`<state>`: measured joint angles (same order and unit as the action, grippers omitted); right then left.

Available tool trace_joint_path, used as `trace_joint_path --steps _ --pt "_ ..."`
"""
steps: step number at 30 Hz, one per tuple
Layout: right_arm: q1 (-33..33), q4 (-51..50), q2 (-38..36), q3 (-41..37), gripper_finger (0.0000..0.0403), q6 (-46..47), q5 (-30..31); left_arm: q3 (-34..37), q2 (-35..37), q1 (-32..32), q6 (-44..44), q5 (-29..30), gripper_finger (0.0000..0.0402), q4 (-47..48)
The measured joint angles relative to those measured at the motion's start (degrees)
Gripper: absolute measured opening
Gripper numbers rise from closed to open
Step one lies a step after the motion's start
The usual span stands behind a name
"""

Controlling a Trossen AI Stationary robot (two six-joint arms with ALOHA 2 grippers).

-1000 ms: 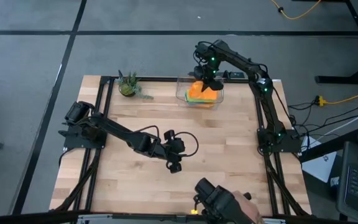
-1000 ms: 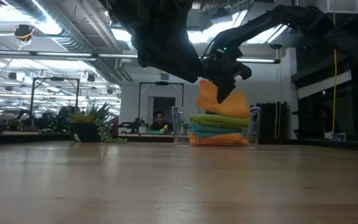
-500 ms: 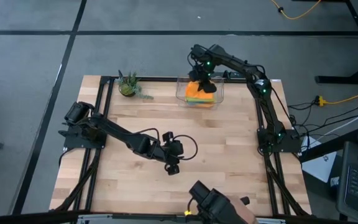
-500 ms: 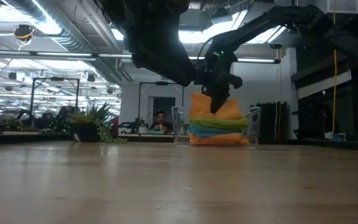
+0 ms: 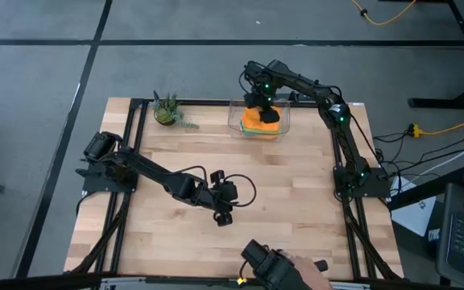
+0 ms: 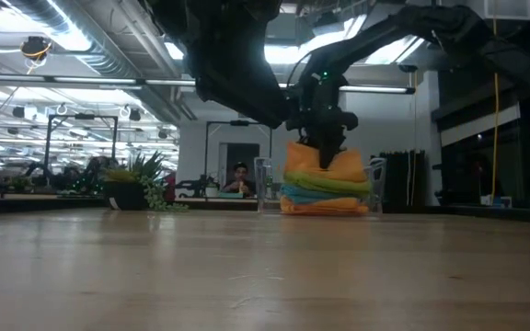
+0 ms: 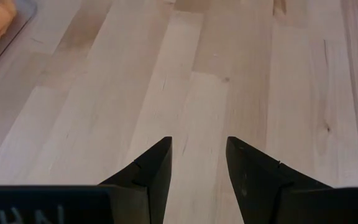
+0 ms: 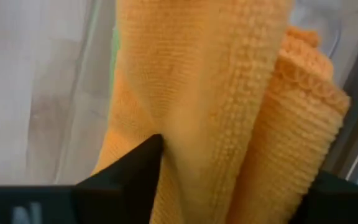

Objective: Fold microfiber towels
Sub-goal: Put the orange towel into the transparent bin, then return to Home Position

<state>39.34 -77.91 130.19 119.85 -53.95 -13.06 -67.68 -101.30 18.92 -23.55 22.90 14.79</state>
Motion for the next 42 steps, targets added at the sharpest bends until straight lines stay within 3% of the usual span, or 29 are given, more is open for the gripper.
trace_joint_path --steps 5,9,14,20,30,37,42 --pt "-1.1 -0.2 0.0 3.0 0.0255 2.9 2.2 0.0 0.0 0.0 0.0 0.0 0.0146 0.0" --pt "-1.9 -0.5 0.0 7.4 0.0256 7.7 7.3 0.0 0.0 0.0 0.1 0.0 0.0146 0.0" --pt "-2.0 -4.2 0.0 14.7 0.0257 11.8 8.1 0.0 0.0 0.0 0.1 0.0 0.0146 0.0" --pt "-2.1 -3.9 -4.1 14.2 0.0257 18.7 9.1 0.0 0.0 0.0 0.1 0.0 0.0146 0.2" --pt "-2.0 -5.5 -6.0 15.1 0.0247 37.7 9.1 0.0 0.0 0.0 0.1 0.0 0.0146 0.2" --pt "-2.2 -11.7 -8.3 15.0 0.0247 40.5 1.9 0.0 0.0 0.0 -0.2 0.0 0.0146 0.0" --pt "-3.2 -11.7 -12.2 15.0 0.0247 41.9 1.4 0.0 0.0 0.0 -0.2 0.0 0.0146 -0.2"
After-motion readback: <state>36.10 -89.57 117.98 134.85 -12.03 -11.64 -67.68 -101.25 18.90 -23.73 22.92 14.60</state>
